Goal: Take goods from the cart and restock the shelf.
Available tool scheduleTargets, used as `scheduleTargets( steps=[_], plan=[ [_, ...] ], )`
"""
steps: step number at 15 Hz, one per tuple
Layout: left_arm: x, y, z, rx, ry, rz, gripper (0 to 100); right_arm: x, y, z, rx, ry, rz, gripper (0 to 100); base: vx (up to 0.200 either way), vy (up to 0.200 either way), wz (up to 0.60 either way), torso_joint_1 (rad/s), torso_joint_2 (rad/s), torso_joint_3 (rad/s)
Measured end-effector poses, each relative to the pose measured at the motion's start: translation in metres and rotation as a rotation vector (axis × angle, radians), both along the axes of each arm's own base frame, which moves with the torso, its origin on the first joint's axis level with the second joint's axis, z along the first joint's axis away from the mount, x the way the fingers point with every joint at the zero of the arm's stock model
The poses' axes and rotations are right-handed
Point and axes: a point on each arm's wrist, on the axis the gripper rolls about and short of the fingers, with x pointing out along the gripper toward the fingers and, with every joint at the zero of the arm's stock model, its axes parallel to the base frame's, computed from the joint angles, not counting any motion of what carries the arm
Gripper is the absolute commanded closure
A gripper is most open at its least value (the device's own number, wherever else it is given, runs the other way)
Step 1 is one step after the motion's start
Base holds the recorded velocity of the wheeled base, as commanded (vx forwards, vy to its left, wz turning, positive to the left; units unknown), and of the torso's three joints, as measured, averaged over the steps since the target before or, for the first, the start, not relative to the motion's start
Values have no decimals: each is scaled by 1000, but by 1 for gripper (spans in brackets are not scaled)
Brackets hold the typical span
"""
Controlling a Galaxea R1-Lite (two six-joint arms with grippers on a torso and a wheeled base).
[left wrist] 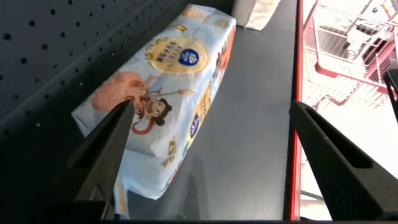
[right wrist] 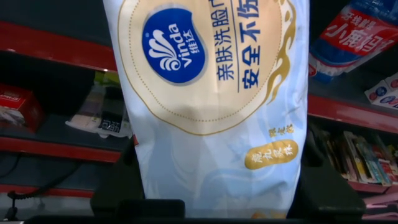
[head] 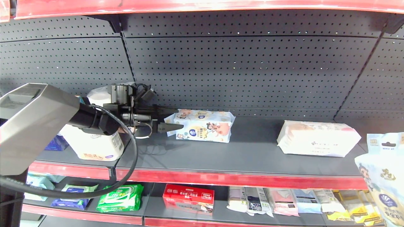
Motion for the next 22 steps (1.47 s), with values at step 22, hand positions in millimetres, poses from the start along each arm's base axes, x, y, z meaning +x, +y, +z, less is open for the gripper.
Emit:
scheduleTargets(
  steps=[22],
  plan=[
    [8, -8, -41, 8, 32, -63, 0, 0, 0, -7, -4, 30, -4, 100, 0, 0, 0, 0, 0, 0]
  ],
)
